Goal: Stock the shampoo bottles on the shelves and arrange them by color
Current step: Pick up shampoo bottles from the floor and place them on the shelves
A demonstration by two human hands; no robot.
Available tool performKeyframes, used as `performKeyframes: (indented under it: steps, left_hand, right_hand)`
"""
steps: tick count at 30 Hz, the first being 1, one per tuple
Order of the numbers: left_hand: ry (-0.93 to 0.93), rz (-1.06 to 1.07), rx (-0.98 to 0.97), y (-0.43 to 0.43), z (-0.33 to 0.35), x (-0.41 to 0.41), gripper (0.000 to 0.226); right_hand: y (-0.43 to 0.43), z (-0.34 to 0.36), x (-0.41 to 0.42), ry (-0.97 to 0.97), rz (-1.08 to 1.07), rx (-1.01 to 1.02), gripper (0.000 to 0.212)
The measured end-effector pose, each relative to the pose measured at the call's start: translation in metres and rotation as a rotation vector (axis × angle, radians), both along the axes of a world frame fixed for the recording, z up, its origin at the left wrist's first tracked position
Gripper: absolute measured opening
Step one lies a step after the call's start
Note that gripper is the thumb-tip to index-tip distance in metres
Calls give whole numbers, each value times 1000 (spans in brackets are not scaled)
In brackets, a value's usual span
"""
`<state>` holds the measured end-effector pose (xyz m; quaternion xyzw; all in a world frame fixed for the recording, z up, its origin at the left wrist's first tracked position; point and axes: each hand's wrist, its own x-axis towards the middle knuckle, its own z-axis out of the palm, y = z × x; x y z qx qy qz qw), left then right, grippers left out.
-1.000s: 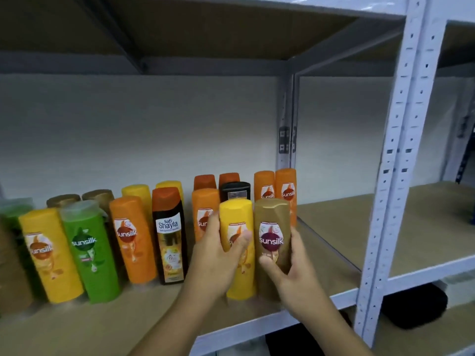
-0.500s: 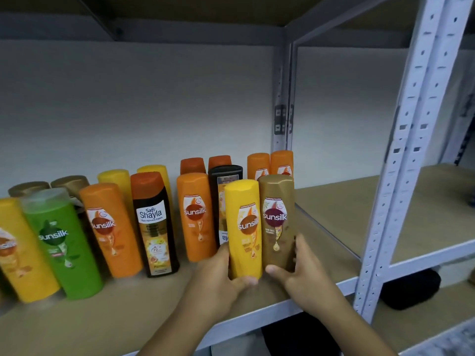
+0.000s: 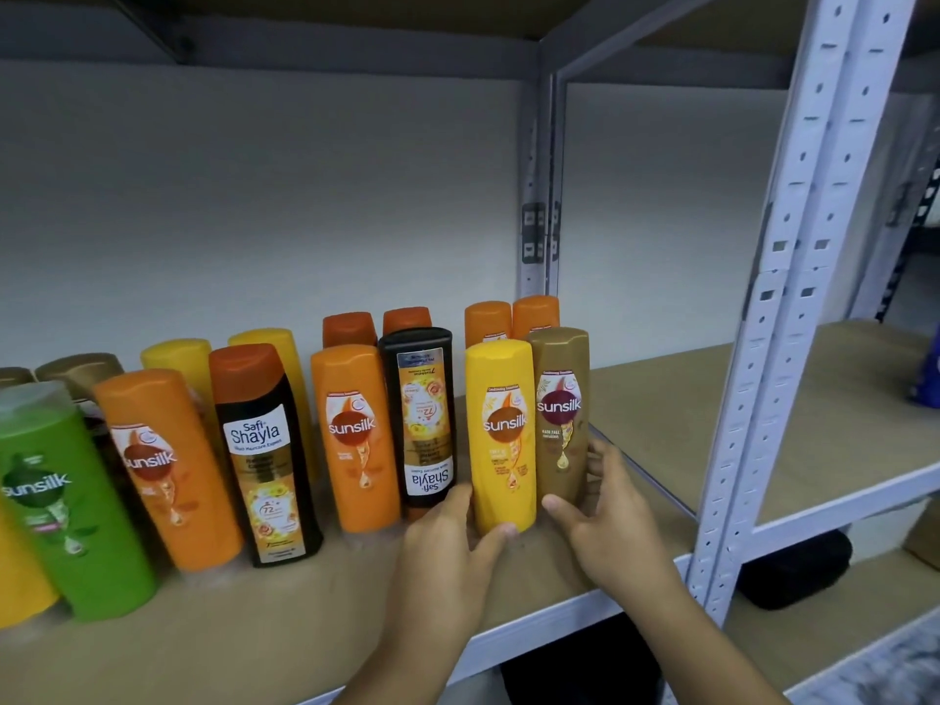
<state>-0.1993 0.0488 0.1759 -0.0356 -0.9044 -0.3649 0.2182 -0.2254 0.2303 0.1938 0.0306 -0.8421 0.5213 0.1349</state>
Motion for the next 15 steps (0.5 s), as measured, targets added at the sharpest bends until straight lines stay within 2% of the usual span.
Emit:
performKeyframes:
  steps: [8, 15]
  left_hand:
    - [35, 33, -54, 9, -3, -17, 34]
    - [53, 98, -85, 15, -4, -37, 32]
  right_hand:
    - [-1, -5, -8, 20, -34, 66, 65]
    - [-4, -2, -25, 11, 16, 44, 56]
